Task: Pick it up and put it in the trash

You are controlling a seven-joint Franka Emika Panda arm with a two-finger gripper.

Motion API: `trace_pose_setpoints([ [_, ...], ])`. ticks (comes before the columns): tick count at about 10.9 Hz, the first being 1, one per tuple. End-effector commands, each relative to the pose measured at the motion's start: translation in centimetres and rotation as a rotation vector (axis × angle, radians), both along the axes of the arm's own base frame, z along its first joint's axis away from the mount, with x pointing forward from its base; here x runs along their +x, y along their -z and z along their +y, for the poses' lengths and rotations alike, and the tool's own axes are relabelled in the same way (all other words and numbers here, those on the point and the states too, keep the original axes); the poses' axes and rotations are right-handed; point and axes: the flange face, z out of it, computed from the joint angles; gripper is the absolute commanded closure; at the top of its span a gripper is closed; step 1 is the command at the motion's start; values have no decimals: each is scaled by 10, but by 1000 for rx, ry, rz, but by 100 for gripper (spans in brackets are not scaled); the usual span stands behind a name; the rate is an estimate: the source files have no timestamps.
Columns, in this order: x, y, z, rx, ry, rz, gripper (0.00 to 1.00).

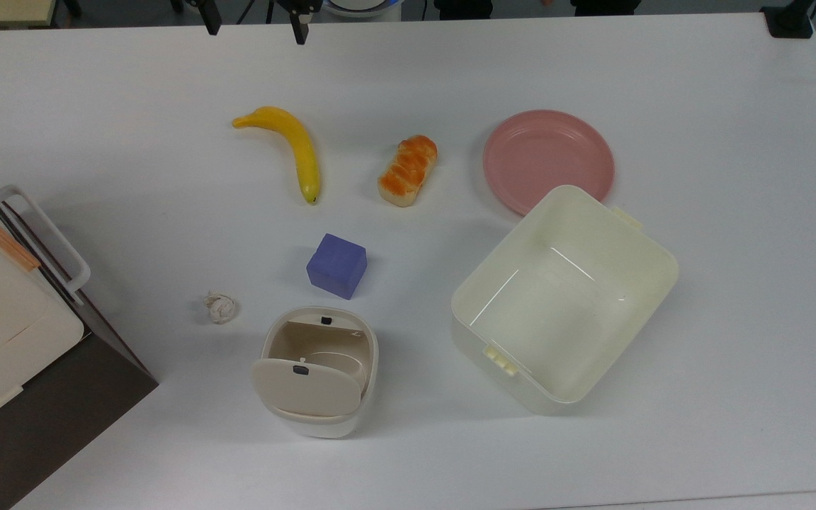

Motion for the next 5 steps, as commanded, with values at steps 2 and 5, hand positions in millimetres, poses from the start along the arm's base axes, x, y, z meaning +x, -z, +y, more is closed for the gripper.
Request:
trace_pose_setpoints([
  [2,2,2,1,-20,-16,-58,0],
  [5,0,2,2,-19,-17,-43,0],
])
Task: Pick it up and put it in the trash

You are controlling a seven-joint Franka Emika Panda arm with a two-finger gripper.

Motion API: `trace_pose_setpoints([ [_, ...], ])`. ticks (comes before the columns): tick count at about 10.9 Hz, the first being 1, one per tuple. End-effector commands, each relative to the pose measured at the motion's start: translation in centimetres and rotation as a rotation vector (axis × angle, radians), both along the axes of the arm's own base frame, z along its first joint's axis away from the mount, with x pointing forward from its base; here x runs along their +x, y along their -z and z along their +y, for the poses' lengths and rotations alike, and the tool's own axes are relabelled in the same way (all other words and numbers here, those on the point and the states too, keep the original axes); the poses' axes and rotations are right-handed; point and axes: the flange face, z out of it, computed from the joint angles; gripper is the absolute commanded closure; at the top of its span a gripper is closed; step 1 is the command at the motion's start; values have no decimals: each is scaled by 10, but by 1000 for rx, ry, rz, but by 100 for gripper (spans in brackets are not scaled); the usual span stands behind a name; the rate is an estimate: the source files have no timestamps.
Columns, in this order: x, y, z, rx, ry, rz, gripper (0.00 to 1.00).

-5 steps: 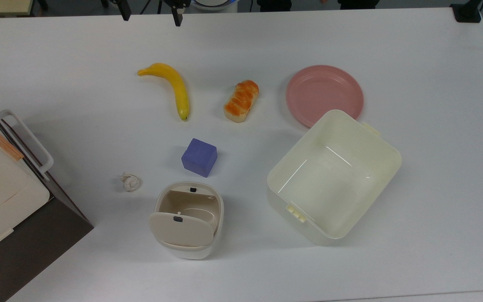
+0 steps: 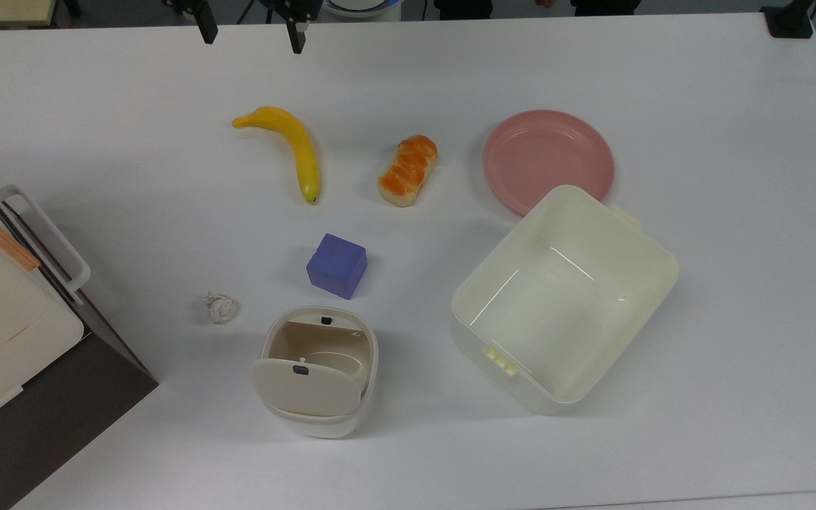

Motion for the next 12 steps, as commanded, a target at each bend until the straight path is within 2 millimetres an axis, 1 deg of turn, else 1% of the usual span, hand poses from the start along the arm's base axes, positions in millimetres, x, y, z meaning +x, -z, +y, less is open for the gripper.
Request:
trace_pose_setpoints([
  [1,-6,4,2,-12,-19,8,0],
  [6,-4,6,3,-17,-22,3,0],
  [8,4,13,3,-27,-19,-6,0],
  [12,5,15,3,-32,-19,-3,0],
])
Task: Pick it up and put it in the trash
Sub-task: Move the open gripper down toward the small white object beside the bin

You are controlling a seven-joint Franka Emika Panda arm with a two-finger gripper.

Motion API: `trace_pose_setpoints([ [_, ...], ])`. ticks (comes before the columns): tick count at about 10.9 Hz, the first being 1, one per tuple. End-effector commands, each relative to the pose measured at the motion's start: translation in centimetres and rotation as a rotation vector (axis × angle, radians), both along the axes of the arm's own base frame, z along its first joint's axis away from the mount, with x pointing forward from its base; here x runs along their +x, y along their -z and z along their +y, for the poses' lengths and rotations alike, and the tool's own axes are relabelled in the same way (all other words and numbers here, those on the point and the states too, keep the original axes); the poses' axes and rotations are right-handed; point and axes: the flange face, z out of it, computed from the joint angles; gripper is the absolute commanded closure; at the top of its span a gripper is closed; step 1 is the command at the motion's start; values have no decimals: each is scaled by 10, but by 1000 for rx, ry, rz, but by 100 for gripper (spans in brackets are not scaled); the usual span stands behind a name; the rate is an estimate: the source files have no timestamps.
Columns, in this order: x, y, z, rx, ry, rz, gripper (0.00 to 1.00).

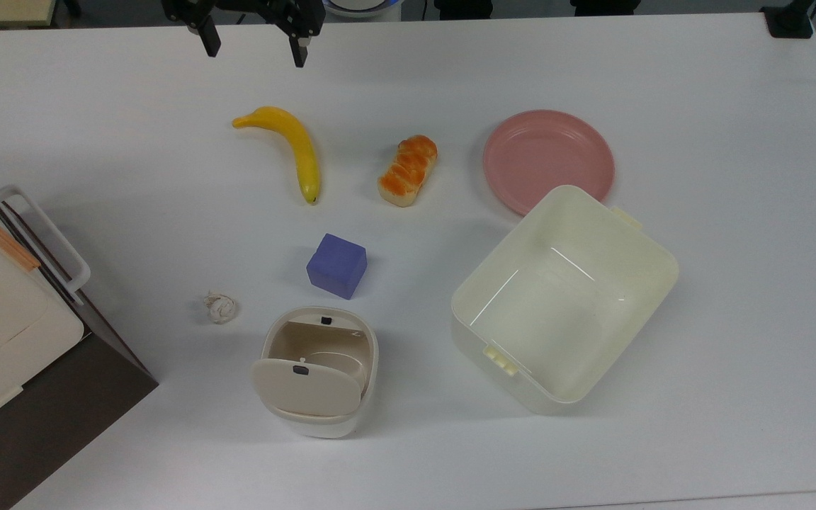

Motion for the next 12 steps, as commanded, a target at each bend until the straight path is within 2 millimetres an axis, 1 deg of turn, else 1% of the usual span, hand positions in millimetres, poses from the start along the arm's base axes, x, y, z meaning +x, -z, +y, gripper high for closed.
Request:
trace_pose_setpoints([
  [1,-3,3,2,-33,-19,-9,0],
  [7,-2,8,3,-46,-18,3,0],
  [8,2,15,8,-74,-28,17,0],
  [9,6,20,13,-99,-33,21,3],
  [10,14,29,16,-130,-16,17,4],
  [11,20,33,17,-144,37,4,4],
  [12,27,37,23,-154,66,-19,4],
])
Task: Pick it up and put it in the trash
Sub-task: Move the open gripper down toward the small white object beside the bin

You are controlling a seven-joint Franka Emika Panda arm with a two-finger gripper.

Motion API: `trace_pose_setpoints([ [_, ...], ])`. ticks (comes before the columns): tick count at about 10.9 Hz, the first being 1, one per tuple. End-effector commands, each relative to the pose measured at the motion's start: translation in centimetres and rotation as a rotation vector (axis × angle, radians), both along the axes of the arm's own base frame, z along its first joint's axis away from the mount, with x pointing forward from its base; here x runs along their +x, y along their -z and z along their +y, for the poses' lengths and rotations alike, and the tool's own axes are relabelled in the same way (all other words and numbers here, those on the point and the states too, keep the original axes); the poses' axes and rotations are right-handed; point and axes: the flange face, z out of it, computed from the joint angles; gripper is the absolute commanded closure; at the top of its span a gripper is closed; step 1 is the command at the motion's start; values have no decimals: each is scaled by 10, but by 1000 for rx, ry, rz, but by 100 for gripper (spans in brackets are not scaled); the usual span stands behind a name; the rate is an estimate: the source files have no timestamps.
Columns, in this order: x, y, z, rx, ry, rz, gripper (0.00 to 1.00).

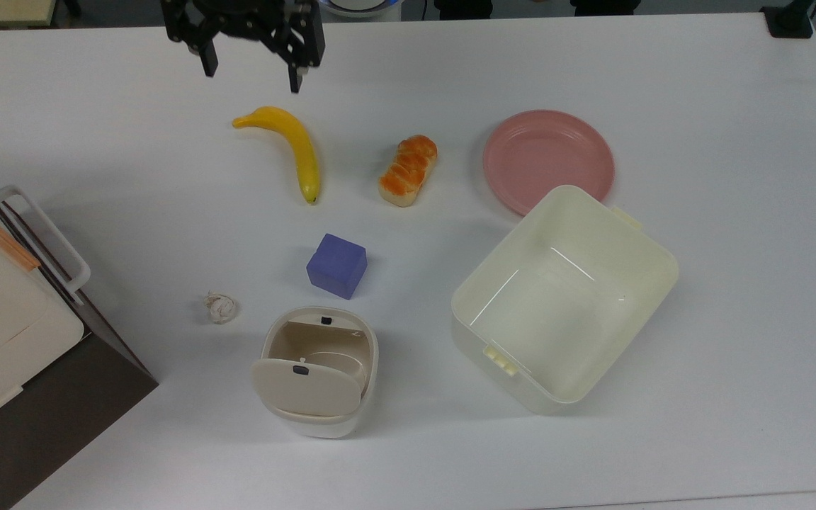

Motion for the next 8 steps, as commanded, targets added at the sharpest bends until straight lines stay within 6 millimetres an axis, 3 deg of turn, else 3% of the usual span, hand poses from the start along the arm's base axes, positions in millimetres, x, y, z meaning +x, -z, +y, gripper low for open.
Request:
trace_pose_setpoints([
  [1,16,15,11,-51,115,-68,4],
  [3,28,30,10,-97,151,-83,4],
  [8,82,141,-6,-266,165,-88,0],
])
